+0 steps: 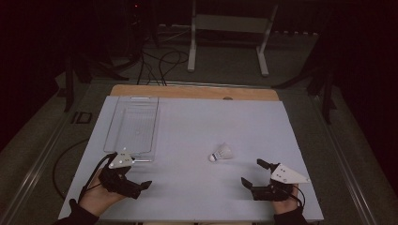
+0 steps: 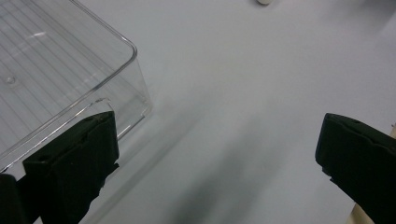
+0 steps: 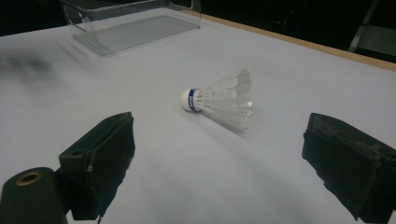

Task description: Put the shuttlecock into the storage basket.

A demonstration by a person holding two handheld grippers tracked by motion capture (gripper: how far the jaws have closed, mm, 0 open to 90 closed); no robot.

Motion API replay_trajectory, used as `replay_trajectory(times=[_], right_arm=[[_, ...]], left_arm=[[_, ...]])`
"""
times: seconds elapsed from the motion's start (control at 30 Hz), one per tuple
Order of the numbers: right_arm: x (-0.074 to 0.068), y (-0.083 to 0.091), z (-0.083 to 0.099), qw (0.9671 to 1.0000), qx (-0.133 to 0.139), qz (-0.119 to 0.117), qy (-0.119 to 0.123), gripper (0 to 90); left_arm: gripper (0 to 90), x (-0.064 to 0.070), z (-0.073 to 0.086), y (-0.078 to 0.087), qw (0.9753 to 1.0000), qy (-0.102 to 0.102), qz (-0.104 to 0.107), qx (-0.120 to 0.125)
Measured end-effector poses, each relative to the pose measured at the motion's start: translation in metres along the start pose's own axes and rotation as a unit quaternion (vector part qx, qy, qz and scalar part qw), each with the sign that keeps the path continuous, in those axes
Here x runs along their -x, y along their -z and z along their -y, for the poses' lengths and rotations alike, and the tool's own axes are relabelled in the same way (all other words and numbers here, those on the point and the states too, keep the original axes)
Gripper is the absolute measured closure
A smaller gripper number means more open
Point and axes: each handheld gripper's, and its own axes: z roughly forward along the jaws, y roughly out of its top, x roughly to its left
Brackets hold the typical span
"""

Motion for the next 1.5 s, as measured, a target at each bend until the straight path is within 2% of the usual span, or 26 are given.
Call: replay_trajectory(times=[0.23,0.33,0.4,0.63,0.9,1.03,1.1,1.23,1.37,1.5], right_arm=[[0.000,0.000,0.000,1.0000,-0.001,0.000,0.001,9.0],[0.000,-0.001,0.000,1.0000,-0.003,0.000,0.001,9.0],[0.000,0.000,0.000,1.0000,-0.002,0.001,0.001,9.0],[0.000,0.000,0.000,1.0000,-0.002,0.001,0.001,9.0],[0.000,0.000,0.000,1.0000,-0.002,0.003,0.001,9.0],[0.000,-0.001,0.000,1.0000,-0.002,0.002,0.001,9.0],[0.000,-0.001,0.000,1.0000,-0.002,0.002,0.000,9.0],[0.000,-0.001,0.000,1.0000,-0.003,0.002,-0.001,9.0],[-0.001,-0.001,0.000,1.0000,-0.004,0.001,0.000,9.0],[0.000,-0.001,0.000,1.0000,-0.003,0.001,-0.001,9.1]], left_arm=[[0.0,0.001,-0.006,-0.005,0.9989,-0.011,0.006,-0.044],[0.0,0.002,-0.007,-0.008,0.9984,-0.010,0.010,-0.054],[0.0,0.004,-0.009,-0.011,0.9977,-0.017,0.009,-0.064],[0.0,0.009,-0.018,-0.016,0.9969,-0.033,0.013,-0.070],[0.0,0.012,-0.026,-0.024,0.9958,-0.041,0.020,-0.079],[0.0,0.014,-0.029,-0.028,0.9943,-0.050,0.025,-0.090],[0.0,0.017,-0.031,-0.031,0.9936,-0.056,0.036,-0.092],[0.0,0.020,-0.037,-0.035,0.9908,-0.070,0.048,-0.105],[0.0,0.025,-0.042,-0.043,0.9874,-0.084,0.048,-0.125],[0.0,0.027,-0.047,-0.052,0.9851,-0.088,0.048,-0.139]])
